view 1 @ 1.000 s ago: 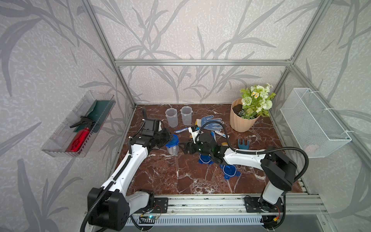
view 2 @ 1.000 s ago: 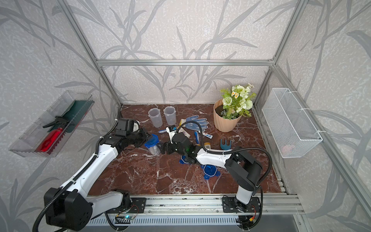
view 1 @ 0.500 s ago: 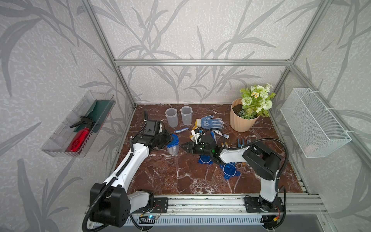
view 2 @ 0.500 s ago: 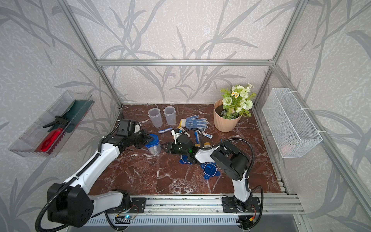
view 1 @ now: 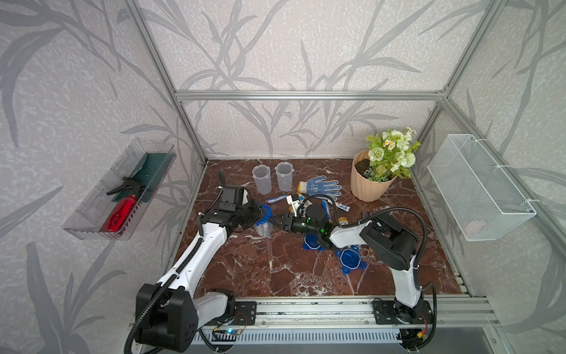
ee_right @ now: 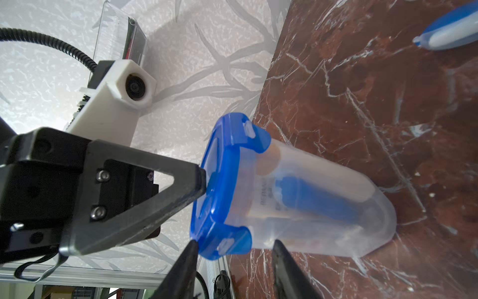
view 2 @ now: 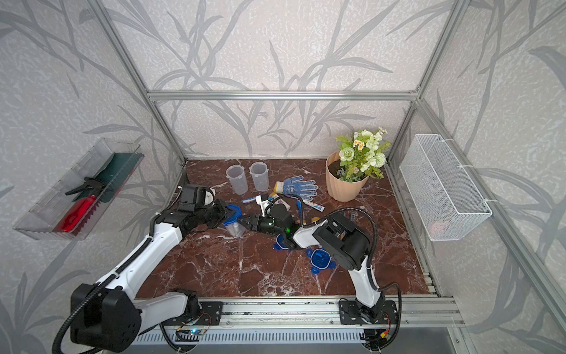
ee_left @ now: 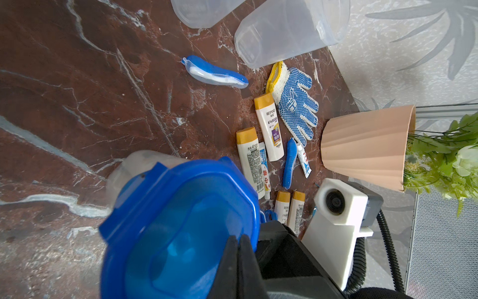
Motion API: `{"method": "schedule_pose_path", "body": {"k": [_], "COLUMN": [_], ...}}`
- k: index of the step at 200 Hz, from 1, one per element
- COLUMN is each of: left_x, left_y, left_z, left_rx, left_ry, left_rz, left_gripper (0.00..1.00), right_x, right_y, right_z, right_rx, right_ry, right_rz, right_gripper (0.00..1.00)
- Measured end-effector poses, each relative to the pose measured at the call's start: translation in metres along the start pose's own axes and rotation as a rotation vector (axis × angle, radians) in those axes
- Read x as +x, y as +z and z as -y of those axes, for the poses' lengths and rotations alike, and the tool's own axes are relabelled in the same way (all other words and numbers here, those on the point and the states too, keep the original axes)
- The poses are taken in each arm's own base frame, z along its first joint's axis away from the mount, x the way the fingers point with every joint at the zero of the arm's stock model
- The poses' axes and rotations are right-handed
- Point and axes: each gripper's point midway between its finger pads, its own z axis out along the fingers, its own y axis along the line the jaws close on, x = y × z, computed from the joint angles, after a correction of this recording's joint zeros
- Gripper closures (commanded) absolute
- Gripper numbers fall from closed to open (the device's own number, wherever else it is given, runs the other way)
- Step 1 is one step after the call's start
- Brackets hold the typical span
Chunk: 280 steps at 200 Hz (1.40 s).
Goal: Take out toiletry kits
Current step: Unfasten the latch on the container.
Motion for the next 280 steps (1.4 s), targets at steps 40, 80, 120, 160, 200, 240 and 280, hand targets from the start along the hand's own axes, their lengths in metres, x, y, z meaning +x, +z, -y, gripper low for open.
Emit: {"method": "schedule_pose_path", "body": {"k": [40,80,120,160,200,240,280], "left_x": [0.0,0.001,0.004,0.01,0.01,0.009,0.009], "left_y": [0.001,0.001,0.001,0.001,0.001,0.003,0.003], "left_z": [-0.001,-0.001,-0.002,-0.006,-0.009,-0.009,-0.01], "left_rx": [0.01,0.028,0.047,0.063,0.07,0.083,0.087], "left_ry": [0.003,0.004,0.01,0.006,0.004,0.001,-0.004], "left_rz": [0.008,0.021,0.03,0.033,0.05,0.062,0.068], "left_gripper": [1.0,1.0,1.0,1.0,1.0,1.0,1.0], "right_x": [-0.003,-0.001,0.0,0.001,0.003,0.004,0.006], "right_y": [0.003,0.006,0.005,0.006,0.006,0.006,0.006], "right_z": [-0.008,-0.005,-0.009,-0.008,-0.009,-0.008,-0.009], "right_rx": [-0.044,-0.076,-0.093,-0.115,-0.129,-0.128,-0.132], "right_ry": [0.016,0.049,0.063,0.083,0.094,0.094,0.092], "right_rz": [0.006,0.001,-0.005,-0.008,-0.012,-0.018,-0.026], "right_gripper": [0.6,0.62,0.64,0.68,0.71,0.74,0.76]}}
